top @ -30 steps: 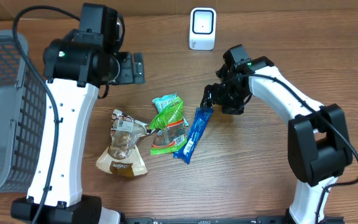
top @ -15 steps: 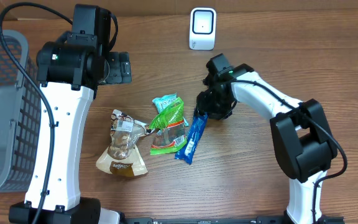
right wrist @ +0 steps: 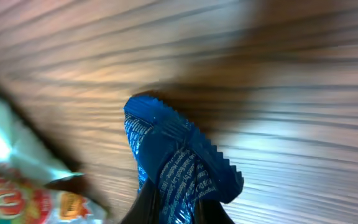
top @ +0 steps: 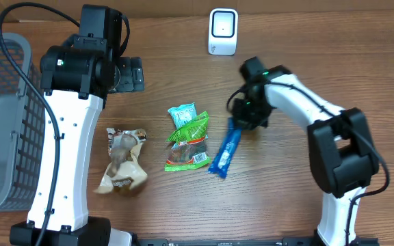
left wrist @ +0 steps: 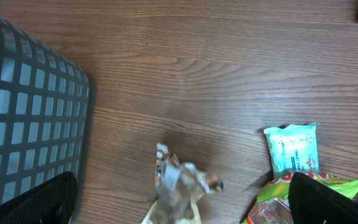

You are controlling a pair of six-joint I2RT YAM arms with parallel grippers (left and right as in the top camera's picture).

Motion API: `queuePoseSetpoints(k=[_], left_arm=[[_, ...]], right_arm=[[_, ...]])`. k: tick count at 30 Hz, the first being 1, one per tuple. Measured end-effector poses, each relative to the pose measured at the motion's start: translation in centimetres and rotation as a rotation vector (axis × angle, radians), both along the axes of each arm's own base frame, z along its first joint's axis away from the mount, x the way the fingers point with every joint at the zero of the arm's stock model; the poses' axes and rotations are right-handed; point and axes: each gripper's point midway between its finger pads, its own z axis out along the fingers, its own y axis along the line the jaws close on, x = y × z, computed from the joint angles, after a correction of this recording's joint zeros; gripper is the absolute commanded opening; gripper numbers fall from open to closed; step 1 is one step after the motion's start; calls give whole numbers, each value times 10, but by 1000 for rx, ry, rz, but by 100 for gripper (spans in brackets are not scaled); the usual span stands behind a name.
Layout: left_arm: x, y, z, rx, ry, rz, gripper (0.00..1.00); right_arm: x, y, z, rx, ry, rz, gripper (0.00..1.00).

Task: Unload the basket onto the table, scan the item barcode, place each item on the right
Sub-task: 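Drag the blue packet rightward and lay it flat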

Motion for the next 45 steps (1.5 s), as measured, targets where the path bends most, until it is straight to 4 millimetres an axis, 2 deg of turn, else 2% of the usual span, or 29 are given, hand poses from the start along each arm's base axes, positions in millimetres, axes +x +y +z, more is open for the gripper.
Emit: queuePoseSetpoints(k=[3,7,9,12,16,20,25,27,32,34,40,42,45], left_arm=[[0,0,0,0,0,0,100],[0,0,0,0,0,0,100],[0,0,0,0,0,0,100],[0,0,0,0,0,0,100],[0,0,0,1,0,0,100],[0,0,0,0,0,0,100],[0,0,0,0,0,0,100],[0,0,0,0,0,0,99],[0,0,0,0,0,0,100],[0,0,0,0,0,0,100],[0,0,0,1,0,0,100],[0,0,0,1,0,0,100],[0,0,0,0,0,0,100]], right_arm=[[8,-33,1,-8,33,-97,27],[16,-74,0,-5,58,-188,77],[18,-86,0,12,54,-178,85],[18,-101,2,41,34,-120,87],[21,-113,3,71,-7,-46,82],[6,-116,7,112,31,15,70],[-16,-105,12,131,102,84,68],[-15,-98,12,132,89,116,66],[-10,-89,12,113,56,164,70],[-2,-90,20,115,35,161,72],[59,-89,64,143,-184,152,76],[70,-85,68,149,-236,159,76],[76,-73,63,150,-271,173,76]])
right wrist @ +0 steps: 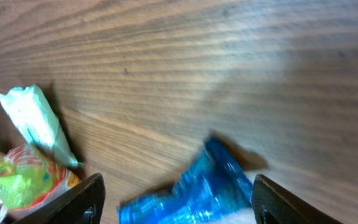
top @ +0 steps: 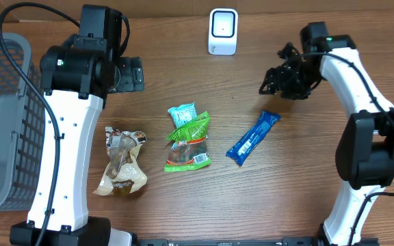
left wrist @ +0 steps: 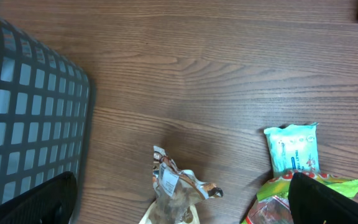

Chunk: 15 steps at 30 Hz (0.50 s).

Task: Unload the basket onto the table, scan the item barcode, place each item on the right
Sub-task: 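Drag the blue packet rightward and lay it flat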

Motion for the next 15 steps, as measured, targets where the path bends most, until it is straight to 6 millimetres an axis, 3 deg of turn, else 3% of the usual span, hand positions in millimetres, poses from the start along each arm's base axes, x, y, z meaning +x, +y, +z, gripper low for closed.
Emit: queuePoseSetpoints(k=[6,12,15], left_arm=[[0,0,0,0,0,0,100],[0,0,0,0,0,0,100],[0,0,0,0,0,0,100]], right_arm=[[-32,22,-33,-22,89,40,75],[-52,14,-65,-53,141,18,71],[-62,8,-68,-69,188,-7,70]])
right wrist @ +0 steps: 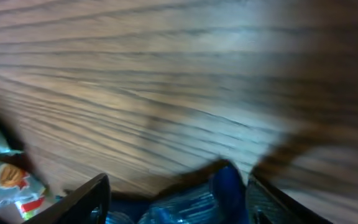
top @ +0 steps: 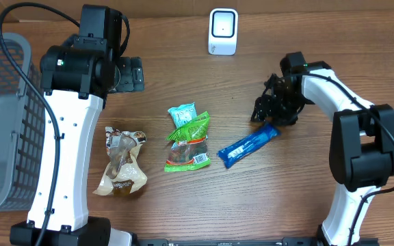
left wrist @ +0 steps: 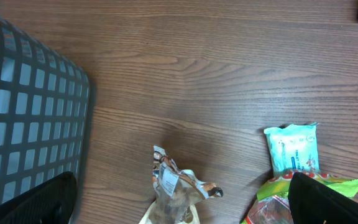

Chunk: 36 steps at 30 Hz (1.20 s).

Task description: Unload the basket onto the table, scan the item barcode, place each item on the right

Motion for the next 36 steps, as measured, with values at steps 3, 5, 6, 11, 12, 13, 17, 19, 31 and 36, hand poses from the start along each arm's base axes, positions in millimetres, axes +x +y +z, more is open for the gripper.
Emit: queuePoseSetpoints(k=[3,5,6,11,12,13,17,19,31,36], left_arm=[[0,0,0,0,0,0,100],[0,0,0,0,0,0,99],[0,0,0,0,0,0,100],[0,0,0,0,0,0,100],[0,0,0,0,0,0,100],[0,0,0,0,0,0,100],[0,0,0,0,0,0,100],[0,0,0,0,0,0,99],[0,0,0,0,0,0,100],[0,0,0,1,0,0,100]], right_arm=[[-13,-10,-1,-39,64,-21,72],[-28,-21,0,-80,132,-35,73],[-37,-28,0,-98,176,-43,73],[-67,-46,7,-148,312,-58,70],[-69,-46,7,-150,319,-55,69],[-70,-46,7,-151,321,-46,68],[-74,-41,13,-144,322,-2,68],[-69,-38,20,-139,290,15,74],[-39,16,84,-64,-162,399,86],[-69,15,47,-42,-114,549,78]])
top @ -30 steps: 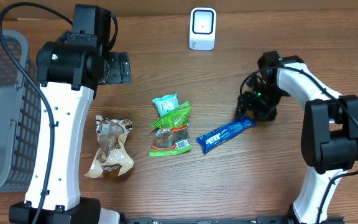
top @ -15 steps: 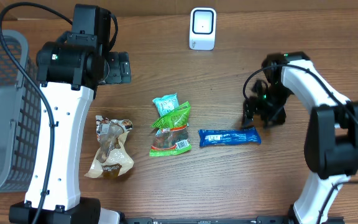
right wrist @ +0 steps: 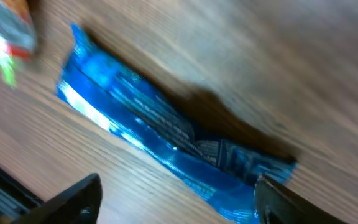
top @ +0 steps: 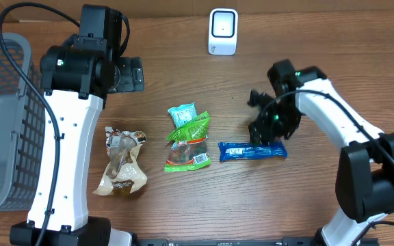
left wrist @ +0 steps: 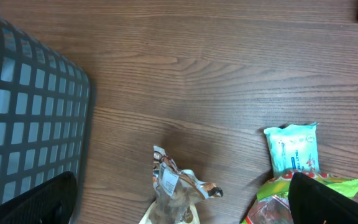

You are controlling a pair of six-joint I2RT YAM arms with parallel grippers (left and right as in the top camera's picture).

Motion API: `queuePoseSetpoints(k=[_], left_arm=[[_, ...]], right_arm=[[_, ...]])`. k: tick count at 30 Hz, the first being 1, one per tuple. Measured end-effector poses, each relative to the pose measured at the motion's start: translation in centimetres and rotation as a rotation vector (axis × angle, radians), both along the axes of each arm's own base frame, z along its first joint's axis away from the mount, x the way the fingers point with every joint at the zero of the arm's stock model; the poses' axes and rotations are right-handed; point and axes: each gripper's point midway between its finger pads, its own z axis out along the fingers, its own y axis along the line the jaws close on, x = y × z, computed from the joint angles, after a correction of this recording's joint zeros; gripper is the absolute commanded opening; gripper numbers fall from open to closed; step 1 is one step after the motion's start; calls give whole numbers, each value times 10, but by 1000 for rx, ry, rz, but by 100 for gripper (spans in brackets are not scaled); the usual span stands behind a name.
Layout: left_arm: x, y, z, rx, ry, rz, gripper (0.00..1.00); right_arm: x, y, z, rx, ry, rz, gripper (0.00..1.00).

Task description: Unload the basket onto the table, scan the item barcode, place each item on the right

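The blue snack bar lies flat and level on the wooden table, right of the green and red packet. My right gripper hangs just behind the bar's right half, open. In the right wrist view the bar runs slantwise between the spread fingers, and the gripper holds nothing. The white scanner stands at the table's far edge. My left gripper is open, high over the crinkled brown packet.
A grey mesh basket fills the left edge, and its wall shows in the left wrist view. A teal packet lies against the green packet. The brown and white packet sits left of them.
The blue bar lay slantwise with its upper end under my right gripper. It now lies level, slightly nearer the front. My right gripper has moved down and left, over the bar's right half.
At first my right gripper was down on the upper end of the blue bar, beside the green packet. Then the bar lay slantwise farther right, with the gripper open and away near the scanner. The gripper came back to the bar's end, and the bar now lies level.
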Motion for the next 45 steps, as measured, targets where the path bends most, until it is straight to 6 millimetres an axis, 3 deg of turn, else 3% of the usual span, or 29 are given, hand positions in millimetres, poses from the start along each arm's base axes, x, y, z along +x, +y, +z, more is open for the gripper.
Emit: queuePoseSetpoints(k=[6,15,18,26,31,32,34,35,37,39,45], left_arm=[[0,0,0,0,0,0,100],[0,0,0,0,0,0,99],[0,0,0,0,0,0,100],[0,0,0,0,0,0,100],[0,0,0,0,0,0,100],[0,0,0,0,0,0,99],[0,0,0,0,0,0,99],[0,0,0,0,0,0,100],[0,0,0,0,0,0,100],[0,0,0,0,0,0,100],[0,0,0,0,0,0,100]], right_arm=[[-9,0,-30,30,-21,65,72],[-3,11,-40,99,-69,64,40],[0,10,-40,95,-65,20,22],[31,10,-40,88,-74,-320,23],[41,12,-39,81,-6,-613,28],[42,13,-38,83,7,-648,36],[39,16,-37,104,24,-640,71],[37,19,-35,122,31,-606,83],[25,23,-31,144,56,-507,93],[16,25,-25,166,67,-403,100],[9,34,-18,226,5,-161,100]])
